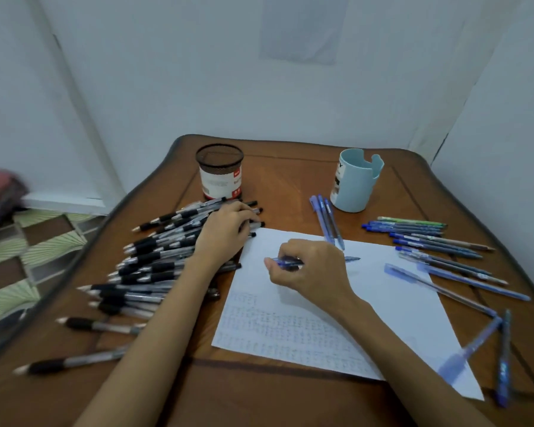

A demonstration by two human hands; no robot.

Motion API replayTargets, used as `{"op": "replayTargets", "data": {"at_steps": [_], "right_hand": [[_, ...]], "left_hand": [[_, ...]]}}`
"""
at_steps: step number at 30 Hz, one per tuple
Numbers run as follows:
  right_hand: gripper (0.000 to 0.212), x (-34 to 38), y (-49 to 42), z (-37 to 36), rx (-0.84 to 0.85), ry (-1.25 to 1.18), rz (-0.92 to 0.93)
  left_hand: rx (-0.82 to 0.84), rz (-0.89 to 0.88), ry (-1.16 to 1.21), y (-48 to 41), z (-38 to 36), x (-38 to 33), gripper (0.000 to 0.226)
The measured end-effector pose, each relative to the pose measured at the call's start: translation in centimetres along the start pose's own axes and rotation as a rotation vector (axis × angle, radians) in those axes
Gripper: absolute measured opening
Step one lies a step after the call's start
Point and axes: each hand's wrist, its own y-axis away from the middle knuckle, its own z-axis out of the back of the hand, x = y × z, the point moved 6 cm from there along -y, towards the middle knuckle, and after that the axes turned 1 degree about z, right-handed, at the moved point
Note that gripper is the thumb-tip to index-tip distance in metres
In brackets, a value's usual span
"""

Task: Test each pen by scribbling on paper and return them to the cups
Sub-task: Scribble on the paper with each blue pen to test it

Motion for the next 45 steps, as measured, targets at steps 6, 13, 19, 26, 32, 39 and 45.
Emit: {"op": "replayTargets", "data": {"at_steps": [6, 13, 19, 26, 32, 39, 45], "right_hand": [[0.013, 0.2, -1.4, 2.1, -0.074, -0.481, -0.207], [0.059, -2.9, -0.1, 0.6, -0.069, -1.025, -0.791], [0.032, -2.4, 1.4, -1.9, 0.129, -1.28, -0.929], [0.039, -0.3, 2.1, -4.0, 0.254, -0.911, -0.761], [0.049, 0.5, 1.9, -4.5, 0.212, -0.731, -0.596], [0.049, -0.7, 2.2, -5.0, 0.151, -0.646, -0.6], [0.035, -0.4, 2.2, -5.0, 0.174, -0.614, -0.566]], "left_hand": [[-0.013, -0.011, 0.031, 0.1, 0.0, 0.1, 0.026], [-0.028, -0.02, 0.017, 0.0, -0.2, 0.3, 0.026], [-0.01, -0.002, 0.015, -0.2, -0.4, 0.6, 0.027], [-0.007, -0.002, 0.018, -0.2, -0.5, 0.6, 0.028], [-0.013, -0.002, 0.004, -0.3, -0.5, 0.7, 0.028], [-0.009, -0.007, 0.003, -0.3, -0.5, 0.6, 0.029], [-0.011, -0.01, 0.003, -0.3, -0.5, 0.5, 0.028]]}}
